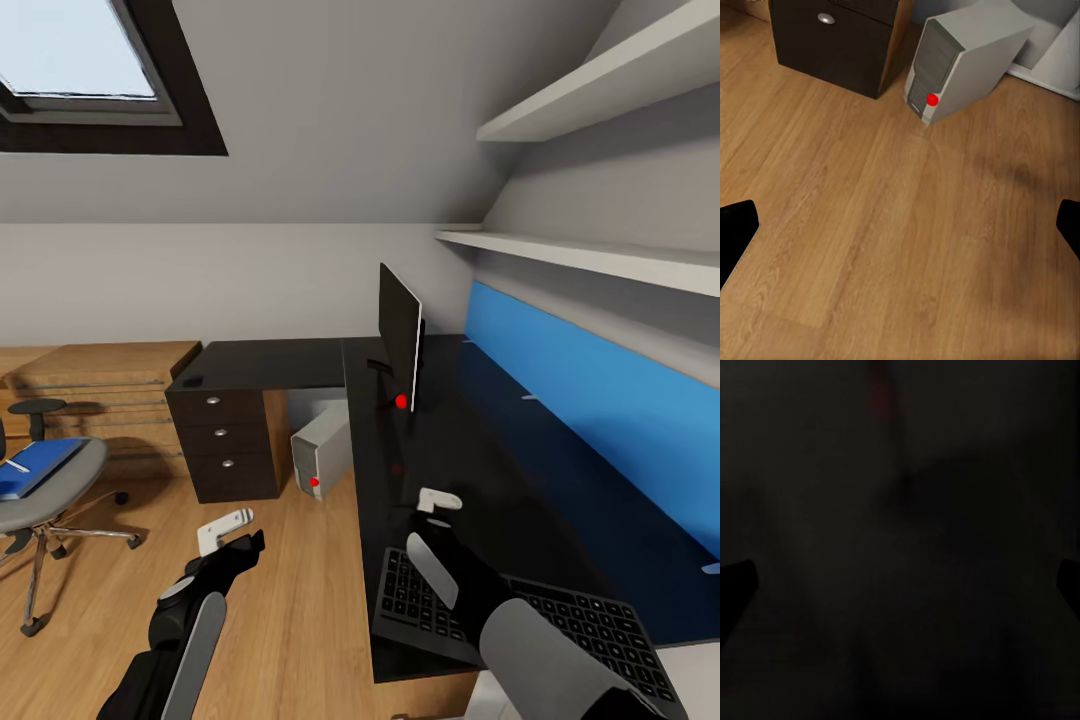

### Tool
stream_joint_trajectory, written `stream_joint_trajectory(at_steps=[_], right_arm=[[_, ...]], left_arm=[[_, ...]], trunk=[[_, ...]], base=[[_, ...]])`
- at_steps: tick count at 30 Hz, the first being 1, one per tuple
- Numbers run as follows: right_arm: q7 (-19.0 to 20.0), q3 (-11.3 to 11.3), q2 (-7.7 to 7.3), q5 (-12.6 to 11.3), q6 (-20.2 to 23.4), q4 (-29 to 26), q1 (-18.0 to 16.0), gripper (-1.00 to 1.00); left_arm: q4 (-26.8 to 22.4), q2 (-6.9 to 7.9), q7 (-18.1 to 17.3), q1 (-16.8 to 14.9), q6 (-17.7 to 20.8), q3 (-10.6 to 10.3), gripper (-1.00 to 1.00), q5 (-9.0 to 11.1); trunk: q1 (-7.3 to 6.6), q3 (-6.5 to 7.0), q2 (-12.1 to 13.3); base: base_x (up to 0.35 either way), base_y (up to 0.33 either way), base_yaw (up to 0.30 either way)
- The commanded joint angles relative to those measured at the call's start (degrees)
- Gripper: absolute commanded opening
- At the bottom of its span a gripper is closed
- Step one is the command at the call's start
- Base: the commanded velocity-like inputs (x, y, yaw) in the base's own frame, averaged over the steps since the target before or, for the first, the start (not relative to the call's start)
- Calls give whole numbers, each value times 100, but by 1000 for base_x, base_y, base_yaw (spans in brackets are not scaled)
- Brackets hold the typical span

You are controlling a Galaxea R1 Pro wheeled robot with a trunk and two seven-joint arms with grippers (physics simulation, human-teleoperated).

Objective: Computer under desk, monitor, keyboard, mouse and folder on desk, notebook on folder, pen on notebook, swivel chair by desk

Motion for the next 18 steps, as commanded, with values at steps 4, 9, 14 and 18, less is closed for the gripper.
stream_joint_trajectory(at_steps=[4, 9, 14, 18], right_arm=[[-39, 32, -9, -27, -91, -10, -3, 100], [-38, 34, -10, -26, -98, -11, -2, 100], [-38, 35, -11, -26, -100, -11, -2, 100], [-38, 35, -11, -26, -100, -11, -2, 100]], left_arm=[[-11, 1, 46, -4, 16, 2, 100, 61], [-12, 2, 46, -4, 16, 2, 100, 61], [-13, 2, 46, -4, 16, 2, 100, 61], [-13, 2, 46, -4, 16, 2, 100, 61]], trunk=[[-88, 66, 158], [-198, 156, 358], [-308, 245, 559], [-396, 317, 719]], base=[[0, 0, 0], [0, 0, 0], [0, 0, 0], [0, 0, 0]])
